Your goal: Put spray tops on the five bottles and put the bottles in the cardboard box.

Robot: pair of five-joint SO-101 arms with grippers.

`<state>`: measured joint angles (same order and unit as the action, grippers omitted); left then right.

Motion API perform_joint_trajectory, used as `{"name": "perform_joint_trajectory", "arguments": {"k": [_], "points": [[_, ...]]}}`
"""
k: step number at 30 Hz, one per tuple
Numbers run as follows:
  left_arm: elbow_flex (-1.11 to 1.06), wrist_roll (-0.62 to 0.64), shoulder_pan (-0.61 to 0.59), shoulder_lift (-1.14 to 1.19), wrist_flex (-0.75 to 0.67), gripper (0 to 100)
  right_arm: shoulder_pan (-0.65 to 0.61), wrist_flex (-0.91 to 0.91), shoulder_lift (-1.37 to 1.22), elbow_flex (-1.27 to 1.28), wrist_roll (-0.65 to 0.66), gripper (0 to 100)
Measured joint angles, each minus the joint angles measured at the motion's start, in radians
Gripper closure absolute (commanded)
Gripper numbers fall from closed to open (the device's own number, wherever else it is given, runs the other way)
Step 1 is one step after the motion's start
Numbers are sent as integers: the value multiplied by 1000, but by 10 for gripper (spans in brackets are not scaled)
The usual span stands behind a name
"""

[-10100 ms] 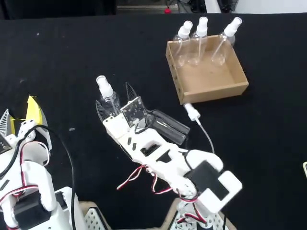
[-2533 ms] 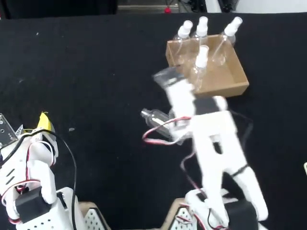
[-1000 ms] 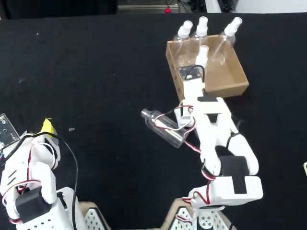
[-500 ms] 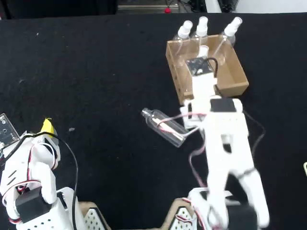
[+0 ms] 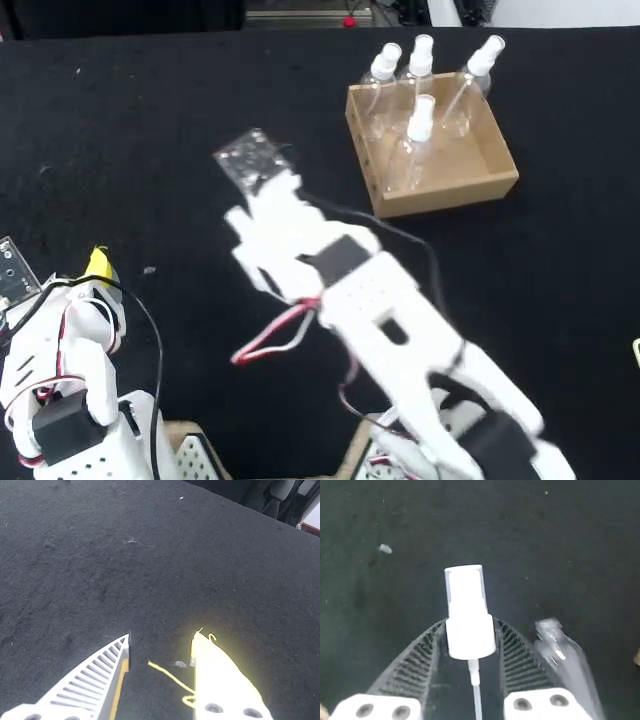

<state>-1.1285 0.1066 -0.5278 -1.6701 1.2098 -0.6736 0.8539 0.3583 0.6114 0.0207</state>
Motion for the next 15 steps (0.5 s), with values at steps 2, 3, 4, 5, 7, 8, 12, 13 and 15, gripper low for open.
{"name": "perform_joint_trajectory", "arguments": {"k": [2,3,4,5,7,8,12,13,15], "points": [[0,0,0,0,0,800,-29,-44,-94,-35,0,930],[0,0,0,0,0,800,-41,-58,-141,-60,0,908],[0,0,0,0,0,800,-52,-63,-184,-84,0,866],[0,0,0,0,0,800,-58,-64,-222,-110,0,806],[0,0,0,0,0,800,-66,-58,-292,-166,0,661],[0,0,0,0,0,800,-69,-41,-310,-189,0,595],[0,0,0,0,0,800,-78,55,-322,-279,0,510],[0,0,0,0,0,800,-78,86,-322,-301,0,524],[0,0,0,0,0,800,-77,161,-321,-339,0,569]]}}
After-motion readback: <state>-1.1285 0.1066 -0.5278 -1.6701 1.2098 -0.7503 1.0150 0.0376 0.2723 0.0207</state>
